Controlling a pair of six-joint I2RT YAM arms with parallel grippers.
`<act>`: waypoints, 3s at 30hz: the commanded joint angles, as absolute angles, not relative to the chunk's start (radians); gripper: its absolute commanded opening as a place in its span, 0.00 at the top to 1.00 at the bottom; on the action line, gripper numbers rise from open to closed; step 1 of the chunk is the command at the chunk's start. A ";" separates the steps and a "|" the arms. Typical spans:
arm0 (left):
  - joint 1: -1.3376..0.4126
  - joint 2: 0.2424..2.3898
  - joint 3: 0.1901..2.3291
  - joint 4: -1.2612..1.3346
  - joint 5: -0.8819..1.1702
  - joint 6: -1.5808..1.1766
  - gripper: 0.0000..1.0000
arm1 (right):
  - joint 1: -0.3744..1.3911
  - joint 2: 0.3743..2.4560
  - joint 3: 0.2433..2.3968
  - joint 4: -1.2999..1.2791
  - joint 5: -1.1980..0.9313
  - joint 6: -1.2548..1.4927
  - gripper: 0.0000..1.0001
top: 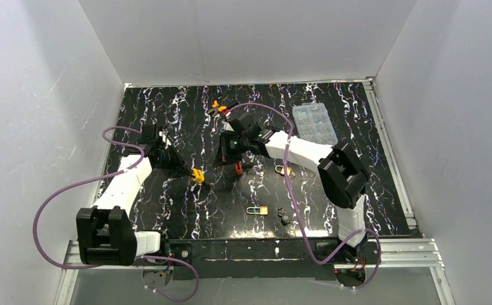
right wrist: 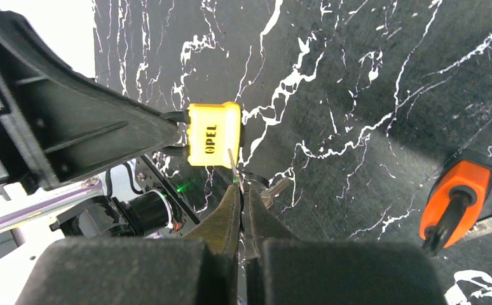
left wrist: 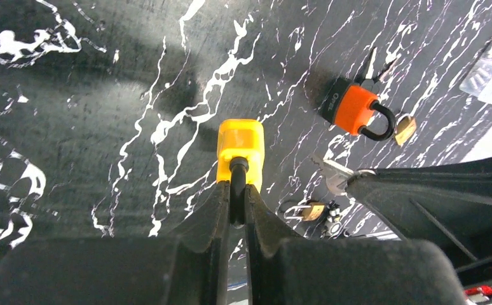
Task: Lock with the key
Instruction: Place the lock at the center of the board, then reset both arms
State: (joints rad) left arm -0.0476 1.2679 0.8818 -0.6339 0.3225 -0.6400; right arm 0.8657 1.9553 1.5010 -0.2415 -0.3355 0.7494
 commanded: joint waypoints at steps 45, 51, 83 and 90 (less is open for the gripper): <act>0.033 1.045 0.854 -0.746 0.253 -0.531 0.02 | 0.930 2.132 1.676 -0.326 -0.315 0.736 0.58; 0.017 0.991 0.945 -0.787 0.285 -0.514 0.02 | 0.929 2.060 1.687 -0.339 -0.305 0.726 0.37; -0.963 1.257 1.502 -0.807 -0.265 -0.538 0.02 | 0.701 0.802 1.126 -0.503 -0.009 0.669 0.19; -0.971 1.209 1.495 -0.845 -0.342 -0.538 0.02 | 0.701 0.727 1.114 -0.541 0.045 0.664 0.18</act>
